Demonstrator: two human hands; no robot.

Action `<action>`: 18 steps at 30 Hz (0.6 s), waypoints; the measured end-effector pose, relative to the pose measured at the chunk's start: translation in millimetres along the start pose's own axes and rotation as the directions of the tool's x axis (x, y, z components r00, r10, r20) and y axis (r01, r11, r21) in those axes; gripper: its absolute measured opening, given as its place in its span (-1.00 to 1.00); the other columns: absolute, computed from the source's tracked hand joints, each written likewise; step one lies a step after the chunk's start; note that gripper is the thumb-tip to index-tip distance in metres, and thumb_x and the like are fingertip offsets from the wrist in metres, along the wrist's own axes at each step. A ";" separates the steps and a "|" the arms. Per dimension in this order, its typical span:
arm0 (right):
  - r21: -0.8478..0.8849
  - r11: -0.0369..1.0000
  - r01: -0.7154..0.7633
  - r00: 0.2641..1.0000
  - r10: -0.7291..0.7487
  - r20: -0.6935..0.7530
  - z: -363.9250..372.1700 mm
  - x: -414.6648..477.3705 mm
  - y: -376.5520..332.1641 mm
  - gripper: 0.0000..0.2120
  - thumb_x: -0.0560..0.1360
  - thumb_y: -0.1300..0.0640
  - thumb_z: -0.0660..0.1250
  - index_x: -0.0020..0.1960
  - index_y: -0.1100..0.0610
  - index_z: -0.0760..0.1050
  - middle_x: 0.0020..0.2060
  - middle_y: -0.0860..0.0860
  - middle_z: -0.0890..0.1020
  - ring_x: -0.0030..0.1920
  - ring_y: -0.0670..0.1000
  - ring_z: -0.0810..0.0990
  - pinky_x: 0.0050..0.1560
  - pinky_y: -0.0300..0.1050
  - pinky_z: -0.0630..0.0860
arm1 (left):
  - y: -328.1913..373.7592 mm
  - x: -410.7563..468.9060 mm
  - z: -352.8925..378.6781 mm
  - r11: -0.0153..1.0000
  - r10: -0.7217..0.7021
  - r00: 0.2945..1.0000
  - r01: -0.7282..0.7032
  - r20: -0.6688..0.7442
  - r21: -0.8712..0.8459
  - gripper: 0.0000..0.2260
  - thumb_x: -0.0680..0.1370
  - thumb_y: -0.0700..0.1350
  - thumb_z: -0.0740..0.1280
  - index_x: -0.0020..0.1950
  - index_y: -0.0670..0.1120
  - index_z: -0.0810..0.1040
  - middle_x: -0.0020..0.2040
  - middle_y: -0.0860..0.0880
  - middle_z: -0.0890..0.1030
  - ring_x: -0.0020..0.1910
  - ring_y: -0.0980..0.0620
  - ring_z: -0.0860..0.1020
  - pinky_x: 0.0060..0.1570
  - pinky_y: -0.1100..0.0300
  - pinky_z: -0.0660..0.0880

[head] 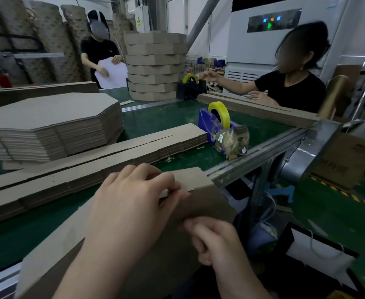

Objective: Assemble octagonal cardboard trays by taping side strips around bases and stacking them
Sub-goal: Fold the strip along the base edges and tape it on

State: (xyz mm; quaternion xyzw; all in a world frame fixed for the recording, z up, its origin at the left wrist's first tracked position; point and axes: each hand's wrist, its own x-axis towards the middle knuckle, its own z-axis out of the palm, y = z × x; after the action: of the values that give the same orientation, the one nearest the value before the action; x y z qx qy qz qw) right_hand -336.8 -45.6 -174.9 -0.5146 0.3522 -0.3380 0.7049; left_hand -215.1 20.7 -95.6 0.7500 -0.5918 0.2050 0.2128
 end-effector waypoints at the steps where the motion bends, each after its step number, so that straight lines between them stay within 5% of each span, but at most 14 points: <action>1: 0.006 0.996 0.090 0.995 -0.090 -0.033 -0.6 0.1 -2.4 -0.85 0.42 0.12 0.45 -0.30 0.14 0.66 -0.60 -0.09 0.33 -0.57 -0.15 0.24 -0.55 -0.33 0.15 | -2.0 -0.8 0.5 1.000 0.009 1.000 -0.009 -0.006 0.009 -0.87 0.41 0.16 0.38 -0.22 0.13 0.62 -0.15 0.07 0.63 -0.24 -0.07 0.58 -0.27 0.17 0.29; 4: 0.022 0.949 0.316 0.947 -0.314 -0.072 -1.2 3.3 -14.9 -0.85 0.36 0.03 0.38 -0.29 0.10 0.61 -0.56 -0.09 0.38 -0.52 -0.12 0.30 -0.49 -0.30 0.21 | -5.6 -4.5 3.3 0.997 0.039 0.999 -0.041 0.023 0.059 -0.82 0.39 0.18 0.36 -0.13 0.13 0.64 -0.11 0.05 0.62 -0.19 -0.07 0.59 -0.26 0.13 0.38; 9: -0.037 0.912 0.409 0.912 -0.409 0.014 2.8 3.9 -18.9 -0.80 0.36 0.01 0.37 -0.22 0.15 0.62 -0.54 -0.06 0.41 -0.51 -0.10 0.33 -0.49 -0.29 0.24 | -17.3 -13.4 -1.8 0.996 0.022 0.998 -0.028 0.060 0.090 -0.67 0.31 0.17 0.41 0.03 0.15 0.65 -0.06 0.02 0.61 -0.16 -0.08 0.60 -0.24 0.07 0.47; 14: -0.080 0.764 0.641 0.766 -0.643 -0.004 4.4 18.8 -47.1 -0.71 0.41 -0.11 0.28 -0.24 0.09 0.62 -0.51 -0.02 0.39 -0.49 -0.13 0.33 -0.47 -0.33 0.24 | -29.9 -32.0 -16.1 0.997 -0.042 0.999 0.044 -0.032 0.061 -0.69 0.35 0.19 0.41 0.07 0.19 0.64 -0.05 0.06 0.60 -0.14 -0.04 0.59 -0.22 0.14 0.40; 18: -0.332 0.734 0.592 0.803 -0.571 0.170 20.3 65.2 -81.0 -0.77 0.53 0.03 0.31 -0.25 0.05 0.62 -0.47 -0.07 0.46 -0.46 -0.17 0.39 -0.41 -0.35 0.32 | -44.1 -48.6 -29.8 0.991 -0.136 0.987 0.135 -0.088 -0.009 -0.71 0.42 0.22 0.40 0.11 0.22 0.63 -0.02 0.12 0.59 -0.09 -0.01 0.58 -0.20 0.15 0.40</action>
State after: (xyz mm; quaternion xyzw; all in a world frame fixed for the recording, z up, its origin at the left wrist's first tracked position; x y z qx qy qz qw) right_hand -294.8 -110.0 -102.1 -0.7309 0.2104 -0.4540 0.4640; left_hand -184.2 85.6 -101.6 0.7783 -0.5297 0.2222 0.2534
